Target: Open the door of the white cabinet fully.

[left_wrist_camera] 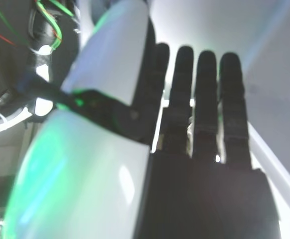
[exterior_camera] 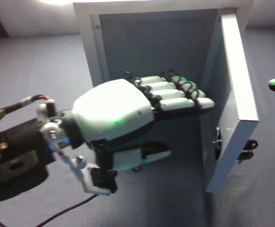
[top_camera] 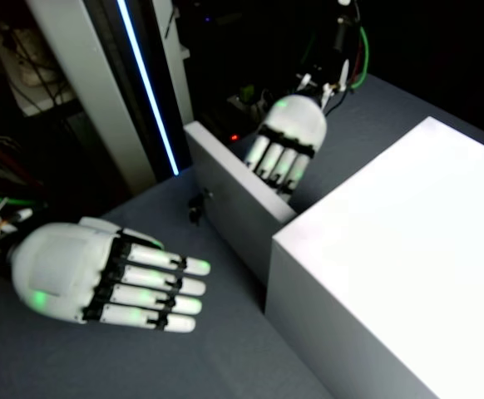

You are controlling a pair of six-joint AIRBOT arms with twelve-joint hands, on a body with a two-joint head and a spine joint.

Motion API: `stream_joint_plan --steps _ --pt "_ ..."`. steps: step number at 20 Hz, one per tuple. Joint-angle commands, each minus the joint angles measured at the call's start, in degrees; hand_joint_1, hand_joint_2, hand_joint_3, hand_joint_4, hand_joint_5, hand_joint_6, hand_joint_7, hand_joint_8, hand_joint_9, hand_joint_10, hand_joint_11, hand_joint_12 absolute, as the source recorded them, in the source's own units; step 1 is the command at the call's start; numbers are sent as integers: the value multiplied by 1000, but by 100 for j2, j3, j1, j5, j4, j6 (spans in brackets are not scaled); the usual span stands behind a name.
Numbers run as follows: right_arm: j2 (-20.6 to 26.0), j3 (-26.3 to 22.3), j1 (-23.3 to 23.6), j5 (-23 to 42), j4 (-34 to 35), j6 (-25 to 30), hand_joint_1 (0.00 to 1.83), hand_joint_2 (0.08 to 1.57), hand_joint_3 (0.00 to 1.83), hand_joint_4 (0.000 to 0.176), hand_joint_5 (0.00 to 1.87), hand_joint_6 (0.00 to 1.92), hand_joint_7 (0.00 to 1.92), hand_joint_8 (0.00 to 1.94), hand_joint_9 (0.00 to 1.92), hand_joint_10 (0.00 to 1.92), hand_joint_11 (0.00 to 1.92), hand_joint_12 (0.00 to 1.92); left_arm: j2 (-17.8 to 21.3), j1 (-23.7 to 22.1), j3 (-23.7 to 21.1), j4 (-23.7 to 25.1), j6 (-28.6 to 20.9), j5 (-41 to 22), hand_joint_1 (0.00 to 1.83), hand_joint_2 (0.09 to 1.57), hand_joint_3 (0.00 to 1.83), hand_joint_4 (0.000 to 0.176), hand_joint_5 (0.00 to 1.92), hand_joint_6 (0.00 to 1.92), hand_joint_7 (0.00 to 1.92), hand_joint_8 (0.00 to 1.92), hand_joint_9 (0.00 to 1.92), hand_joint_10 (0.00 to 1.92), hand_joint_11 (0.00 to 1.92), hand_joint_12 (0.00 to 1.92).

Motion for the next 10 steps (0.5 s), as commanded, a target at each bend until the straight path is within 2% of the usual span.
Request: stream_joint_plan --steps 1,4,5,6,8,9,10 --pt "13 2 48 690 178 63 789 1370 1 0 488 4 481 0 334 0 303 14 91 26 -47 -136 4 -813 965 1302 1 0 250 1 257 2 182 0 175 2" --pt "16 0 48 691 185 63 851 1374 0 0 454 0 436 0 282 0 257 2 414 295 -203 -510 190 -1081 712 1431 29 0 294 5 279 6 219 3 188 7" --pt "17 0 48 691 186 63 851 1371 0 3 445 0 424 0 261 0 229 0 509 382 -235 -642 229 -1193 813 1377 0 0 356 20 311 13 249 11 217 19" --pt "18 0 48 693 186 63 824 1380 3 16 441 0 407 0 242 0 210 0 606 489 -258 -783 233 -1330 899 1336 0 0 376 19 325 13 266 13 240 30" --pt "18 -1 48 693 186 63 661 1369 1 30 440 1 429 5 265 5 244 14 821 728 -349 -1096 319 -1662 785 1360 0 0 388 12 328 7 274 9 218 21" --pt "18 -2 48 695 186 63 667 1367 0 33 441 1 442 6 279 7 260 19 933 846 -414 -1252 402 -1824 665 1394 13 0 377 4 328 5 289 11 247 36" --pt "20 -5 48 718 186 63 667 1372 2 29 435 0 443 5 288 9 277 25 1041 981 -473 -1413 484 -2011 593 1408 14 0 357 1 325 2 294 9 264 50"
